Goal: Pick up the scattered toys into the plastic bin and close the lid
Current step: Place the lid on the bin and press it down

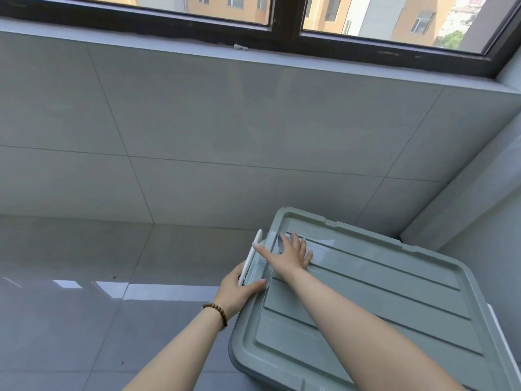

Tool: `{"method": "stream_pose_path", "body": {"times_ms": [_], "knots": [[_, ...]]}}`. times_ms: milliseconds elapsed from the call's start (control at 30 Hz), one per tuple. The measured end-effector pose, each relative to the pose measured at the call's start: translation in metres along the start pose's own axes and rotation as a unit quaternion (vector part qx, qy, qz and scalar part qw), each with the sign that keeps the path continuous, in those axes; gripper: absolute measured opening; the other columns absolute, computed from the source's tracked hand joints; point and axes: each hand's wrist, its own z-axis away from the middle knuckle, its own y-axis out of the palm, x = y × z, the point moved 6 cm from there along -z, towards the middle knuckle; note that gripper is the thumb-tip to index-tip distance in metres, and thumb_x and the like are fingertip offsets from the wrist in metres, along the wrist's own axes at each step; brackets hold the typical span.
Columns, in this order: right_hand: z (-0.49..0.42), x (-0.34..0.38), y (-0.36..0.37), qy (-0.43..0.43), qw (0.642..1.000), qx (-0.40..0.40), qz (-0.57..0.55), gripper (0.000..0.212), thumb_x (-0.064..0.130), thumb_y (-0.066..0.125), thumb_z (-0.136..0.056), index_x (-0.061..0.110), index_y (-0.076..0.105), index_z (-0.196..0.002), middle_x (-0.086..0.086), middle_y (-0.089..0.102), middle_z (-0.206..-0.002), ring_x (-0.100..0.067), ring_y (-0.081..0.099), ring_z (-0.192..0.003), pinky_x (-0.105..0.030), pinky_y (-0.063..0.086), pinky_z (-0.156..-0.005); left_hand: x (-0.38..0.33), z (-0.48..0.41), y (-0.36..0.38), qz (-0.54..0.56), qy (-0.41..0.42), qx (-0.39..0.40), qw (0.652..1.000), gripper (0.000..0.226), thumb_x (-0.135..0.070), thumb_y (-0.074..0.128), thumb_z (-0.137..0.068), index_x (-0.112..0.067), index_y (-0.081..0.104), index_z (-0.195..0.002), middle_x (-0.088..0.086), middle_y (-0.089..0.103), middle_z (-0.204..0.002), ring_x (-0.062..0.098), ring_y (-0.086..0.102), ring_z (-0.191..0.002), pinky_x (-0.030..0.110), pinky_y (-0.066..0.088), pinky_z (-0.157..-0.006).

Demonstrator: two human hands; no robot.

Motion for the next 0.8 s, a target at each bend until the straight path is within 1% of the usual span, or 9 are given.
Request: {"method": "stream_pose_path", "body": {"times_ms": [67,133,233,300,567,633,700,733,800], "knots": [[-0.004,0.004,0.003,0.022,1.000,-0.009,0.015,0.107,0.084,0.052,-0.061,0.032,0.019,-0.148,0.006,-0.008,-0.159,-0.019,-0.018,-0.145,-0.045,-0.016,-0.114,-0.001,0.000,0.000,-0.012,0.009,-0.007,1.000,0.043,-0.023,0.069,-0.083,-0.028,0.054,-0.123,-0.012,0.065,-0.110,0.001,0.062,-0.098,0.008,0.048,-0.070],[-0.007,0.007,0.006,0.044,0.998,-0.018,0.029,0.109,0.084,0.052,-0.060,0.032,0.015,-0.148,0.003,-0.012,-0.158,-0.021,-0.019,-0.145,-0.046,-0.016,-0.114,-0.003,-0.001,-0.001,-0.033,0.016,-0.010,0.999,0.043,-0.023,0.068,-0.084,-0.028,0.052,-0.123,-0.013,0.064,-0.109,-0.001,0.060,-0.097,0.007,0.046,-0.071],[-0.012,0.012,0.011,0.080,0.994,-0.037,0.059,0.112,0.081,0.056,-0.059,0.033,0.009,-0.149,0.001,-0.016,-0.158,-0.025,-0.019,-0.144,-0.048,-0.016,-0.113,-0.001,-0.003,-0.002,-0.055,0.023,-0.009,0.998,0.044,-0.026,0.068,-0.083,-0.029,0.050,-0.123,-0.014,0.064,-0.108,-0.001,0.060,-0.098,0.012,0.046,-0.077],[-0.016,0.015,0.012,0.099,0.992,-0.051,0.064,0.111,0.077,0.059,-0.061,0.034,0.008,-0.149,0.000,-0.017,-0.157,-0.027,-0.019,-0.144,-0.050,-0.015,-0.113,0.000,-0.004,-0.002,-0.060,0.026,-0.006,0.998,0.044,-0.027,0.068,-0.083,-0.030,0.050,-0.123,-0.015,0.064,-0.107,-0.002,0.060,-0.097,0.012,0.047,-0.077],[-0.026,0.016,0.014,0.104,0.992,-0.045,0.052,0.108,0.068,0.064,-0.066,0.032,0.006,-0.149,0.000,-0.020,-0.157,-0.029,-0.021,-0.143,-0.049,-0.014,-0.114,0.001,-0.005,-0.004,-0.051,0.021,0.004,0.998,0.048,-0.028,0.071,-0.081,-0.033,0.051,-0.125,-0.016,0.065,-0.110,-0.003,0.061,-0.098,0.011,0.049,-0.079],[-0.027,0.018,0.014,0.104,0.993,-0.038,0.045,0.104,0.063,0.064,-0.070,0.030,0.006,-0.150,0.001,-0.020,-0.157,-0.029,-0.022,-0.143,-0.049,-0.013,-0.114,-0.001,-0.004,-0.004,-0.071,0.025,0.004,0.997,0.051,-0.030,0.069,-0.082,-0.033,0.049,-0.128,-0.017,0.061,-0.120,-0.001,0.060,-0.103,0.013,0.048,-0.084],[-0.027,0.018,0.014,0.099,0.993,-0.046,0.041,0.094,0.055,0.062,-0.075,0.030,0.010,-0.150,0.003,-0.018,-0.157,-0.030,-0.021,-0.143,-0.049,-0.012,-0.115,-0.003,-0.004,-0.003,-0.120,0.032,0.007,0.992,0.061,-0.034,0.066,-0.084,-0.031,0.041,-0.139,-0.025,0.043,-0.132,0.003,0.053,-0.117,0.020,0.044,-0.096],[-0.027,0.018,0.013,0.095,0.993,-0.051,0.042,0.091,0.052,0.060,-0.077,0.029,0.012,-0.150,0.004,-0.017,-0.157,-0.031,-0.021,-0.143,-0.049,-0.011,-0.115,-0.004,-0.004,-0.002,-0.143,0.035,0.007,0.989,0.064,-0.035,0.064,-0.085,-0.030,0.036,-0.143,-0.026,0.038,-0.131,0.004,0.049,-0.123,0.021,0.041,-0.099],[-0.025,0.016,0.011,0.083,0.995,-0.040,0.043,0.092,0.055,0.060,-0.077,0.028,0.011,-0.150,0.005,-0.017,-0.157,-0.031,-0.021,-0.143,-0.048,-0.011,-0.115,-0.006,-0.003,-0.001,-0.156,0.030,0.008,0.987,0.067,-0.037,0.063,-0.085,-0.029,0.033,-0.145,-0.026,0.037,-0.131,0.005,0.046,-0.126,0.019,0.038,-0.099]]}}
